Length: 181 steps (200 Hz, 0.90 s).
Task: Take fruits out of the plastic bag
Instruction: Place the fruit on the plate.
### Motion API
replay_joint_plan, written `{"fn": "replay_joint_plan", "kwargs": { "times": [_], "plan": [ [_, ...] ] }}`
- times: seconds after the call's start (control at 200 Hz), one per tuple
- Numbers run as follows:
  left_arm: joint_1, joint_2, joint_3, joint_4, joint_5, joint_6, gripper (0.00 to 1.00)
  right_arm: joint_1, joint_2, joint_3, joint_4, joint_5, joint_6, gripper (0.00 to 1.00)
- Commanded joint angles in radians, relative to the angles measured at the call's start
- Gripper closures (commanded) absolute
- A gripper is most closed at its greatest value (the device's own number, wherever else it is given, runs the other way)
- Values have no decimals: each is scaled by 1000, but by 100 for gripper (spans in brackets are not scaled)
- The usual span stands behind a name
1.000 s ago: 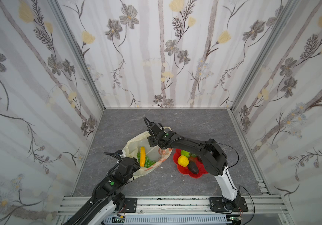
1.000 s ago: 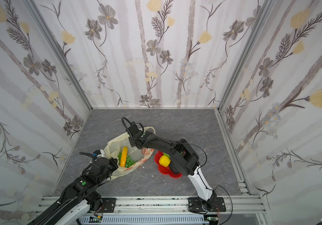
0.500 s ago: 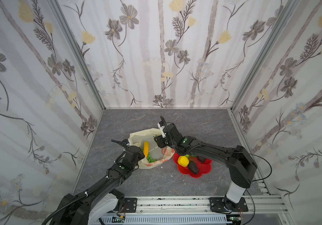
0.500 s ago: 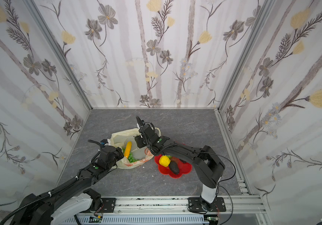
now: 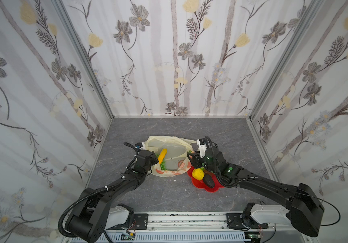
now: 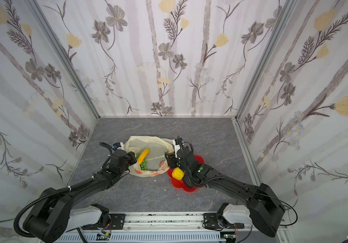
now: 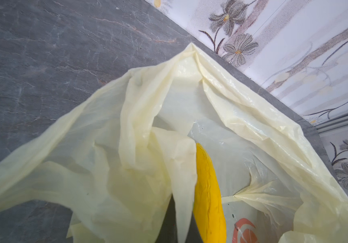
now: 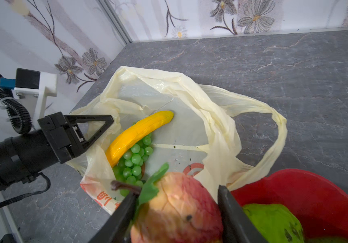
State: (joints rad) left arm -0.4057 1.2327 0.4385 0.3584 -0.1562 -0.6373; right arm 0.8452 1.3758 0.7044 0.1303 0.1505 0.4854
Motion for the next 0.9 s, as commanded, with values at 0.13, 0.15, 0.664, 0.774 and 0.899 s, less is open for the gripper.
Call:
{"fn": "replay_joint_plan", "kwargs": {
  "times": [0.13,0.15,0.664,0.774,0.899],
  "plan": [
    [1,-25,-35,75,-35,56,100,-56,-137,-204,145,34,126,46],
    [1,-25,-38,79,-35,58,100,-61,-147,-220,159,34,135,46],
    [1,-19,-70,128,-40,61,100,-113,-249,-516,490,82,332,47],
    [1,-19,-73,132,-40,59,100,-114,-219,-536,536,82,360,47],
    [2,-22,-78,135,-43,60,100,-115,-185,-561,592,82,391,47]
  ]
}}
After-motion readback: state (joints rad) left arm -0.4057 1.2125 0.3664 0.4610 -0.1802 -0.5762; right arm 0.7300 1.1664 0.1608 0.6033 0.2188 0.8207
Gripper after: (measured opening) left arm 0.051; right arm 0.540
